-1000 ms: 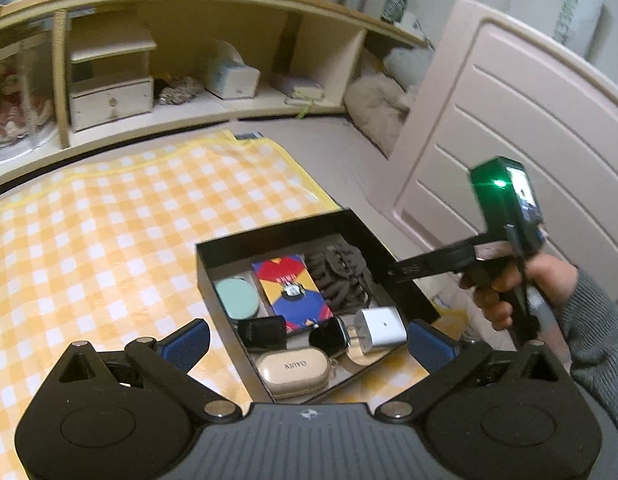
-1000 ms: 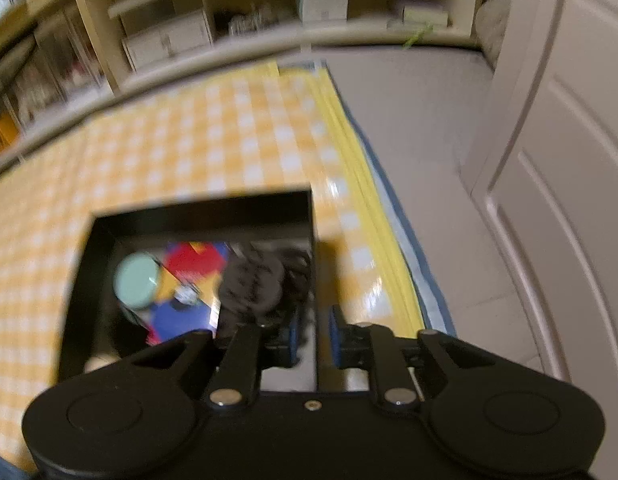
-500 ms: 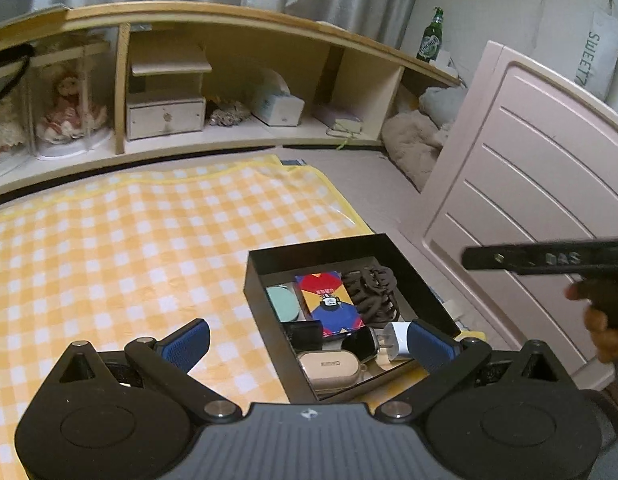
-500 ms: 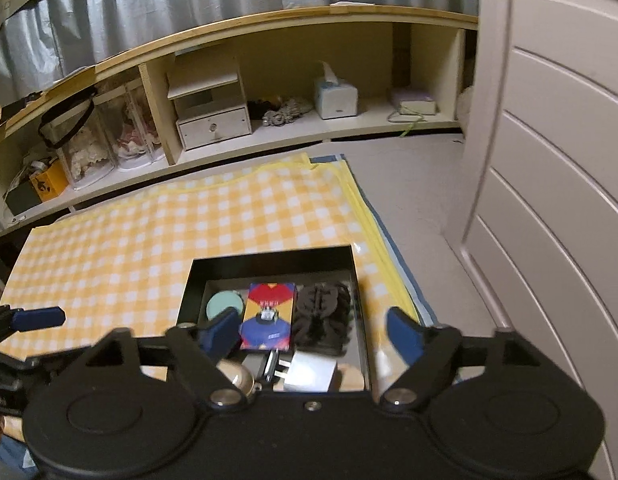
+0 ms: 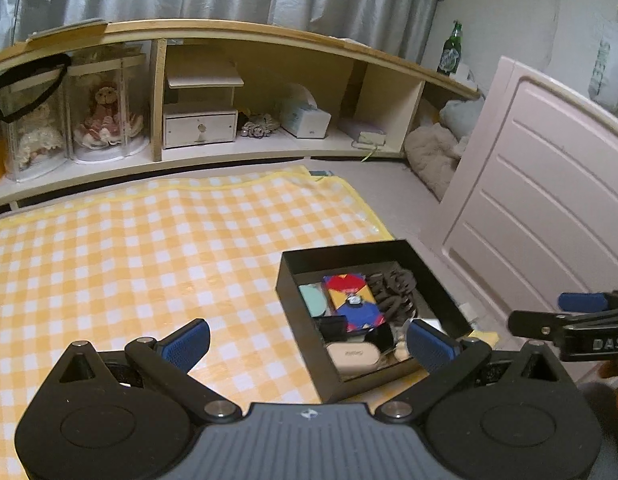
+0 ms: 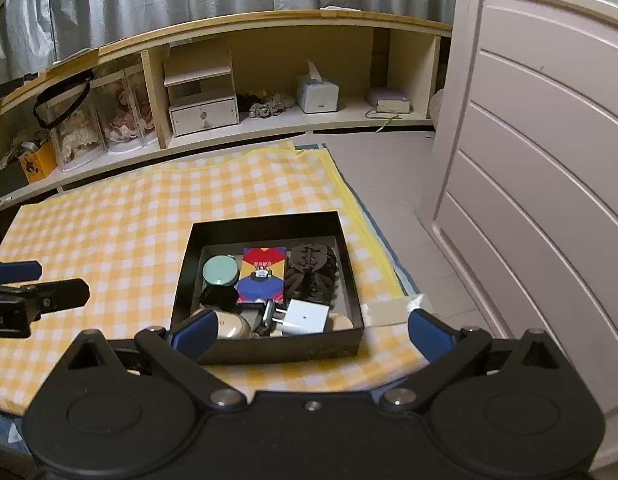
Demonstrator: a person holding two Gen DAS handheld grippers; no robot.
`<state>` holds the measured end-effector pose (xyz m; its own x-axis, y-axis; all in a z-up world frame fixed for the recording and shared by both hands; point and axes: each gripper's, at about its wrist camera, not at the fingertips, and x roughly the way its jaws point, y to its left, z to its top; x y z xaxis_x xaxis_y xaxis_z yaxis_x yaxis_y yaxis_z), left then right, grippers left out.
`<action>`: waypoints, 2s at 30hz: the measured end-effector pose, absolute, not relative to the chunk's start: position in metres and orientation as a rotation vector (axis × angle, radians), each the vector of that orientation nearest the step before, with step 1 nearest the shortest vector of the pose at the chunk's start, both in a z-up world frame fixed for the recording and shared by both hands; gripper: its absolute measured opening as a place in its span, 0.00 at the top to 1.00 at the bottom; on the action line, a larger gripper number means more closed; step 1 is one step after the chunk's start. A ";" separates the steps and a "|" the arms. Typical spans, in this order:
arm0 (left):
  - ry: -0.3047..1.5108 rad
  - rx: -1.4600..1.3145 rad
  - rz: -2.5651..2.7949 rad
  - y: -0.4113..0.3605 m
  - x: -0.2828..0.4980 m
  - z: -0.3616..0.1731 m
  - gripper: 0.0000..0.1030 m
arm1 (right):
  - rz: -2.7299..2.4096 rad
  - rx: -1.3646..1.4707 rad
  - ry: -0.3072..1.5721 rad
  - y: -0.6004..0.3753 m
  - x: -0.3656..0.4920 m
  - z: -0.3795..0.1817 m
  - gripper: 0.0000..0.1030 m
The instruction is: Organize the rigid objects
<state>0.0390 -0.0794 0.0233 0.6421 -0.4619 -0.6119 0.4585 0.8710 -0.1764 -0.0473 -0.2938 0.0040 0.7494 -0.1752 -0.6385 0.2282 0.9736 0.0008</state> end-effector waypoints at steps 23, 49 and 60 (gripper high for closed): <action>0.707 0.134 -0.436 -0.086 0.027 0.012 0.00 | -0.287 0.065 0.677 -0.287 -0.054 -0.009 0.01; 0.713 0.130 -0.433 -0.084 0.028 0.012 0.00 | -0.288 0.059 0.680 -0.286 -0.054 -0.009 0.01; 0.713 0.129 -0.433 -0.084 0.028 0.012 0.00 | -0.288 0.057 0.682 -0.286 -0.054 -0.010 0.01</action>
